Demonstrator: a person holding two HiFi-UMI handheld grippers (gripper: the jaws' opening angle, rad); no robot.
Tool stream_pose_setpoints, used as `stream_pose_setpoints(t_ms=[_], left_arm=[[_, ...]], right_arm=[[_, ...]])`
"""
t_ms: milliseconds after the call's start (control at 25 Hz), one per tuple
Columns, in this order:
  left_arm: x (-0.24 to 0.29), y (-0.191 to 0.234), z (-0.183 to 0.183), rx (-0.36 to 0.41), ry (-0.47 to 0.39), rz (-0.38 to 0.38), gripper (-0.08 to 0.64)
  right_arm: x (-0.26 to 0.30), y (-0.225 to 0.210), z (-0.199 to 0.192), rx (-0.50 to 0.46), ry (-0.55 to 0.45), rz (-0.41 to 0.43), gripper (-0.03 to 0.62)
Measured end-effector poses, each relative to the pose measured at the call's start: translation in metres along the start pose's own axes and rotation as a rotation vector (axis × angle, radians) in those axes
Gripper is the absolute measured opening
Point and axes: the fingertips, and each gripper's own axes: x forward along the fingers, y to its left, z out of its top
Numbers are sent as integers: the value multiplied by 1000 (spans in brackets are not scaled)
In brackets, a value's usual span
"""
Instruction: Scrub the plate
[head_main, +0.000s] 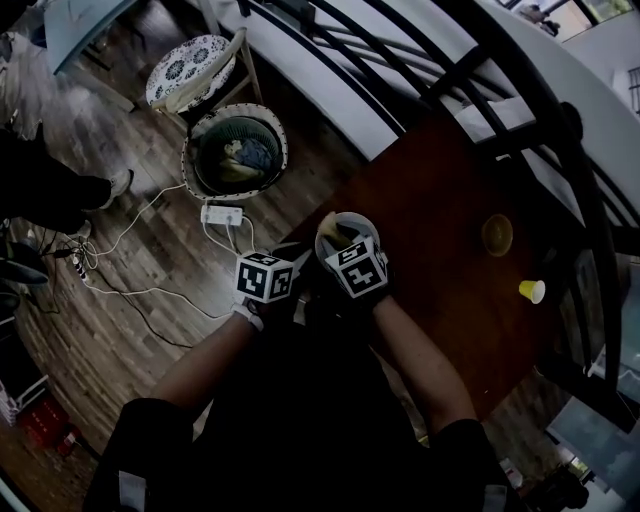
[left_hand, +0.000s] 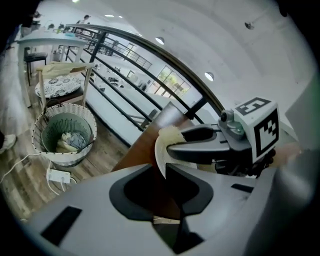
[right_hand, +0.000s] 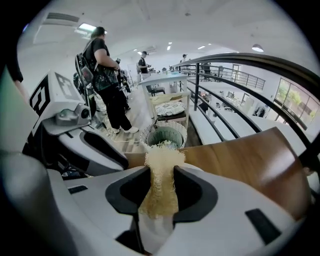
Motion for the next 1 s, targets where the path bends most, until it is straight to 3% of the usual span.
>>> stream_pose_setpoints(t_ms=[360,640,840,1000], left_arm=[[25,-10,-12,42,119,6,83],[32,-11,-9,43,129,12,83],[31,-12,-13,46,129,14,83],[32,-14,-15,43,131,6,83]], right_arm=[[-24,-50,-25,153,-21,-80,149],[-52,-68,-48,234,-55,-133,149],[-57,-48,-54,298,-71,-111,149],[-38,-14,-42,233,-56,-39,149]])
